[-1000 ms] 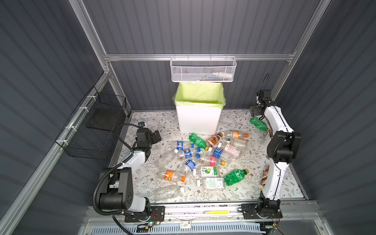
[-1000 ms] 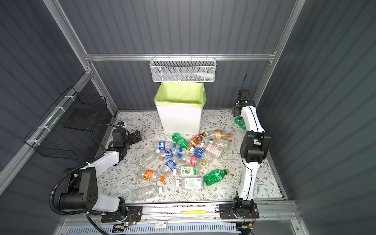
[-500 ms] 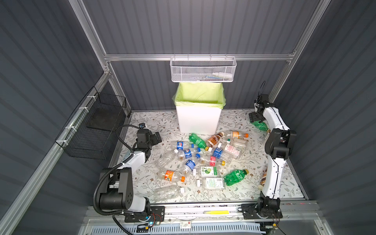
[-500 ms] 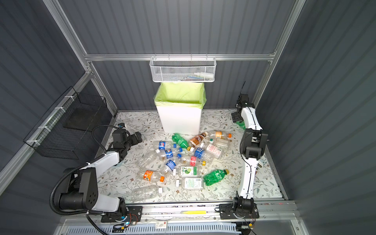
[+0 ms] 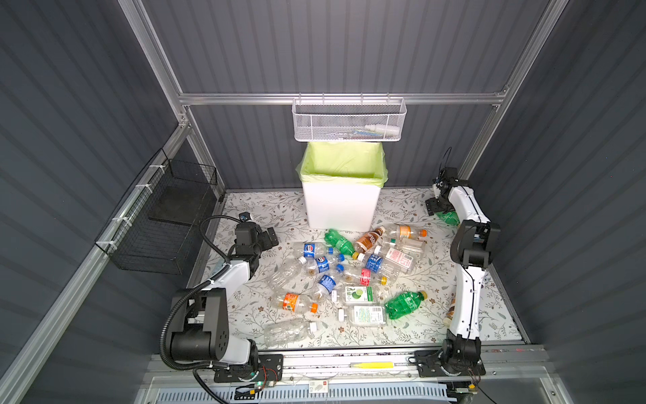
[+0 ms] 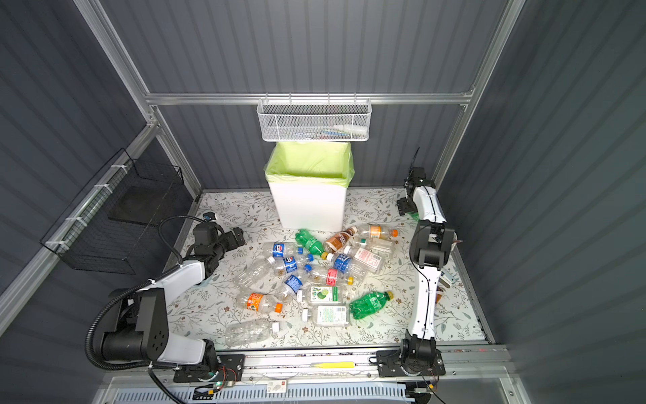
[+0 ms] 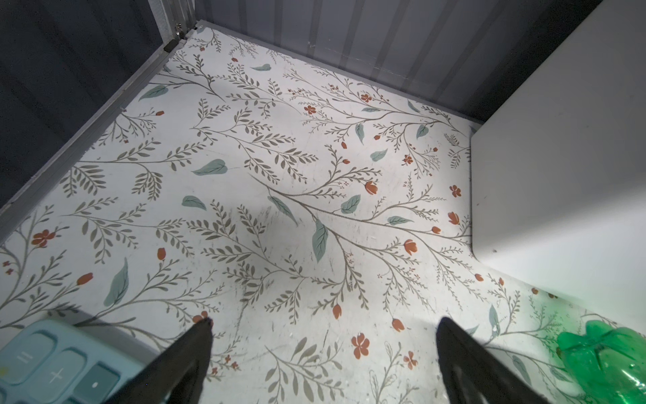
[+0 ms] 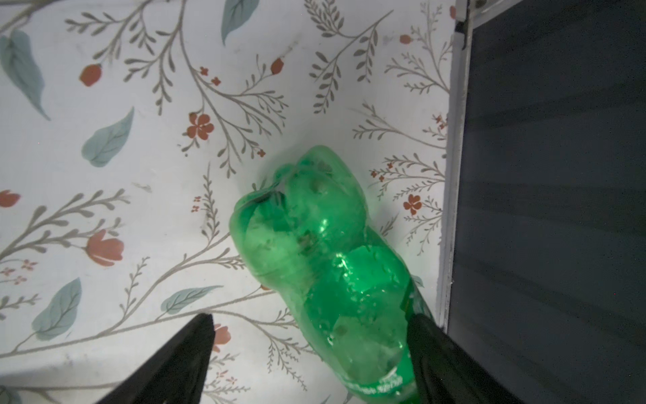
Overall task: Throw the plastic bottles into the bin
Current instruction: 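Lower the right gripper onto the green soda bottle and close on it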
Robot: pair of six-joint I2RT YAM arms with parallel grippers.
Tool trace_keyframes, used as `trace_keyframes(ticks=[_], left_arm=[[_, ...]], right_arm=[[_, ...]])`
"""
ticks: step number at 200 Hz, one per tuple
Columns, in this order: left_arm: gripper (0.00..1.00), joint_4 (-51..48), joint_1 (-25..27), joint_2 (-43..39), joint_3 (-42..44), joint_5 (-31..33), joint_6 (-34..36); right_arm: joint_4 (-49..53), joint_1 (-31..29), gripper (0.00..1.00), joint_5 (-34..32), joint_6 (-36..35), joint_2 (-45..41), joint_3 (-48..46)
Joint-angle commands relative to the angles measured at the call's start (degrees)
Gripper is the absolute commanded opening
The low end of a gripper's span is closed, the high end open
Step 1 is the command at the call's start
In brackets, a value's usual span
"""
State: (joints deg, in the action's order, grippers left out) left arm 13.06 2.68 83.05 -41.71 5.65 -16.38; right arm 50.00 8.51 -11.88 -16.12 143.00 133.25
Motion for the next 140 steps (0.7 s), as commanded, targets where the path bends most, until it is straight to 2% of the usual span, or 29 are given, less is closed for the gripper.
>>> trace_keyframes(ticks=[1, 47, 95, 117, 140], left_arm=[[1.00, -1.19, 0.05, 1.04, 0.06, -1.21, -0.67], [1.00, -1.19, 0.05, 2.13, -0.43, -1.78, -1.10], [1.00, -1.93, 0.05, 2.67, -0.82, -1.87, -0.78], [1.00, -2.25, 0.05, 2.82, -1.13, -1.87, -0.52], [1.00, -2.66, 0.05, 2.99, -1.23, -2.02, -0.28]], right_arm=[[2.22, 0.32, 0.85, 2.11, -0.40, 1.27, 1.99], [3.02, 0.18, 0.77, 4.52, -0.88, 2.22, 2.82], [2.87, -0.25, 0.84, 2.22, -1.54, 3.46, 2.83], [2.05, -0.49, 0.92, -0.81, -1.74, 3.95, 2.55], [0.94, -0.48, 0.93, -3.55, -2.07, 4.19, 2.44]])
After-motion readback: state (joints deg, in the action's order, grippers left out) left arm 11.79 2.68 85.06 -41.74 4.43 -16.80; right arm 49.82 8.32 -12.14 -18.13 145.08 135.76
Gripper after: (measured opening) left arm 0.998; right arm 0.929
